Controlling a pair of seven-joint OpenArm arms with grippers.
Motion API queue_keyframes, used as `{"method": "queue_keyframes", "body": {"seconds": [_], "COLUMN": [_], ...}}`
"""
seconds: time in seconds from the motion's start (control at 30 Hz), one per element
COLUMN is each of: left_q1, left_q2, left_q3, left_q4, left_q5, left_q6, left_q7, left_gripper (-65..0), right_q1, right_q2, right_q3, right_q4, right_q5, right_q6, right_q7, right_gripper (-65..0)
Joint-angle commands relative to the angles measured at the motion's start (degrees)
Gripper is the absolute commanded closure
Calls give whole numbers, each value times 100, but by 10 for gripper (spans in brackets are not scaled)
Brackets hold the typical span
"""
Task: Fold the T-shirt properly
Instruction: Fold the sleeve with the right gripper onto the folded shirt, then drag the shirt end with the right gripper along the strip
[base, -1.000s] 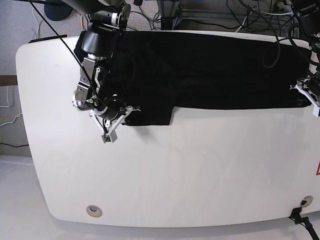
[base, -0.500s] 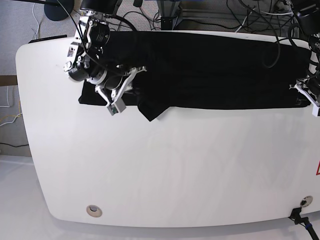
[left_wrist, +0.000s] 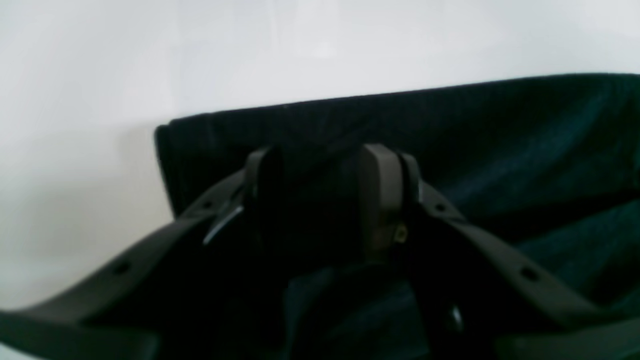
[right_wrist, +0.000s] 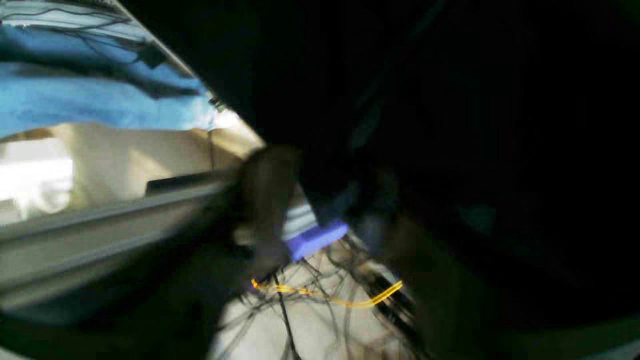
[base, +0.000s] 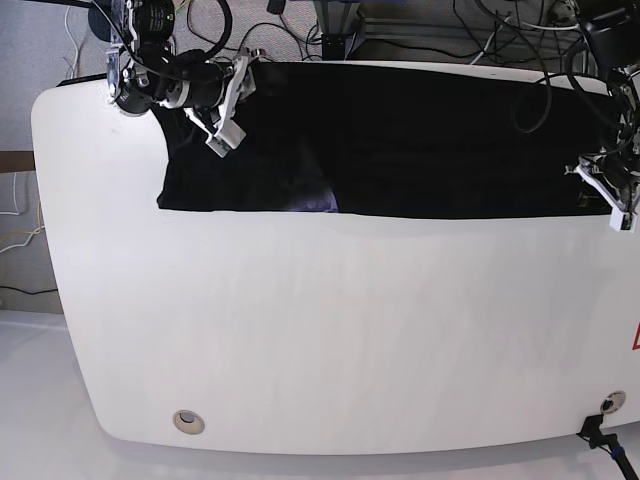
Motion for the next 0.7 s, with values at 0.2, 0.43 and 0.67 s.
{"method": "queue_keyframes", "body": {"seconds": [0.2,0.43,0.67], "left_q1": [-72,-72,-72], "left_q2": [-133,-133,-124], "left_q3": [-38,85,103], "left_q4": [86,86,86], "left_q5": [-48,-48,-56], "left_q6": [24,24,24], "left_q7": [-117,-117,-117], "left_gripper": [-241,-239,-239], "right_q1": [627,1955,2166], "right_q2": [266,-148,-464], "right_q3": [629,734,22], "right_q4": [-81,-916,-1154], "right_q5": [6,-1752,-3317], "right_q6": [14,49,31], "right_q7": [130,894,1809], "right_gripper": [-401,-401,-401]}}
